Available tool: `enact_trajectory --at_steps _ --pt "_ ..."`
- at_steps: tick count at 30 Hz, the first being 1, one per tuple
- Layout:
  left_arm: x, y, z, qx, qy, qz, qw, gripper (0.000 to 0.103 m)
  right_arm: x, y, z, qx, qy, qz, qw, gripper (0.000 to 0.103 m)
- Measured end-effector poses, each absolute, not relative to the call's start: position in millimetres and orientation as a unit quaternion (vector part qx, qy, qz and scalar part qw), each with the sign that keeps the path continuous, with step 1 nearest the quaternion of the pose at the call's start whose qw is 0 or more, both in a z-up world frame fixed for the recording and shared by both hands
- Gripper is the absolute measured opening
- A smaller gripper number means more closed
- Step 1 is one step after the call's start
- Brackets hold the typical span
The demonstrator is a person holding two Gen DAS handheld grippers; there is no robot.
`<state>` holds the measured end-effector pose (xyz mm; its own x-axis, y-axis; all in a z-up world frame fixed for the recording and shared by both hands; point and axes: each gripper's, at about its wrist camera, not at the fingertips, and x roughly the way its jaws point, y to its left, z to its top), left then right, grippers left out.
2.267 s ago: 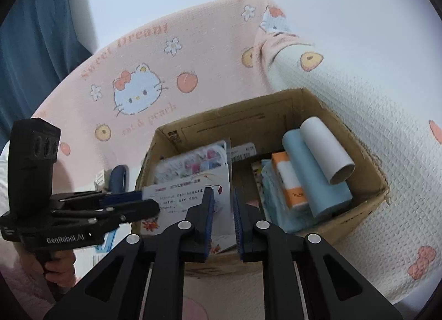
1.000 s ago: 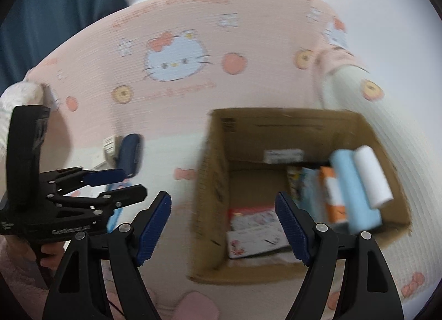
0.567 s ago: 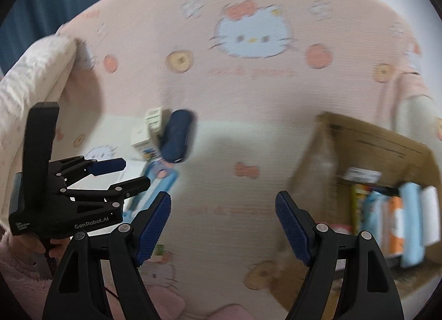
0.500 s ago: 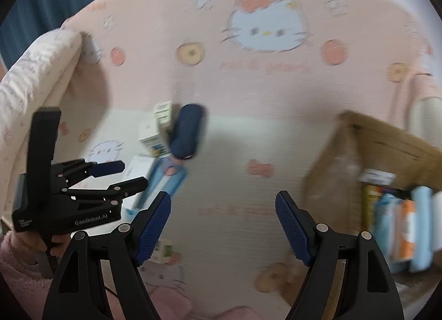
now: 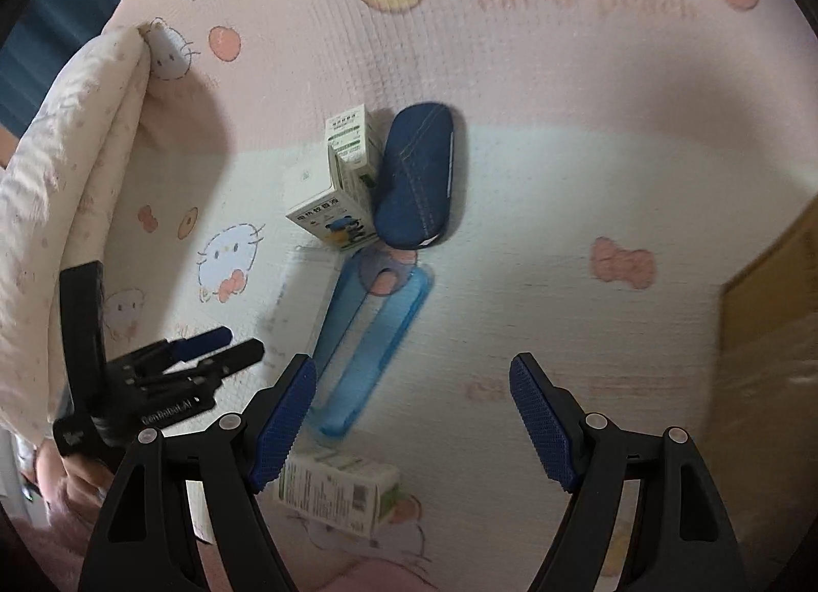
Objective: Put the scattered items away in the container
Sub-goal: 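Move the right gripper to the white spiral notepad on the blue case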
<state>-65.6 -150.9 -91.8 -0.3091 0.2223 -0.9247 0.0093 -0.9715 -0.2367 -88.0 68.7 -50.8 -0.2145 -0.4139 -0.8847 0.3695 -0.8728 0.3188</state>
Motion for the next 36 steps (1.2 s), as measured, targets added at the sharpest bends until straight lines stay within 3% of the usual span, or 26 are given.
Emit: enact_trajectory --at_steps 5,10,12,13,15,17,24,25,27,30,36 --pt "-67 -156 -102 -0.578 -0.116 0.805 0.070 0.060 -95 60 -83 0.589 -0.046 -0.765 0.257 0.077" --pt "-67 -169 -113 -0.579 -0.141 0.802 0.052 0.051 -93 48 -91 0.581 -0.057 -0.763 0.278 0.076" --pt "-65 -172 -115 -0.576 -0.144 0.803 0.054 0.041 -92 42 -93 0.576 -0.053 -0.767 0.278 0.075" --pt "-65 -172 -117 -0.576 -0.146 0.802 0.056 0.040 -91 39 -94 0.575 -0.052 -0.769 0.273 0.073" --pt "-64 -174 -121 -0.574 -0.154 0.802 0.060 0.039 -92 32 -100 0.576 -0.064 -0.766 0.277 0.055" --pt "-65 -176 -125 -0.577 -0.165 0.797 0.062 0.039 -92 27 -108 0.581 -0.085 -0.758 0.284 0.048" --pt "-68 -167 -129 -0.577 -0.176 0.793 0.084 0.029 -83 4 -130 0.591 -0.097 -0.733 0.322 0.042" --pt "-71 -164 -130 -0.578 -0.176 0.792 0.089 0.029 -81 3 -133 0.592 -0.089 -0.734 0.322 0.040" --pt "-71 -157 -130 -0.581 -0.176 0.789 0.100 0.028 -80 1 -137 0.596 -0.076 -0.734 0.318 0.024" --pt "-72 -143 -128 -0.579 -0.174 0.786 0.125 0.024 -78 5 -140 0.596 -0.080 -0.730 0.324 0.017" --pt "-84 -111 -126 -0.584 -0.160 0.778 0.167 0.024 -84 29 -133 0.589 -0.082 -0.752 0.285 0.017"
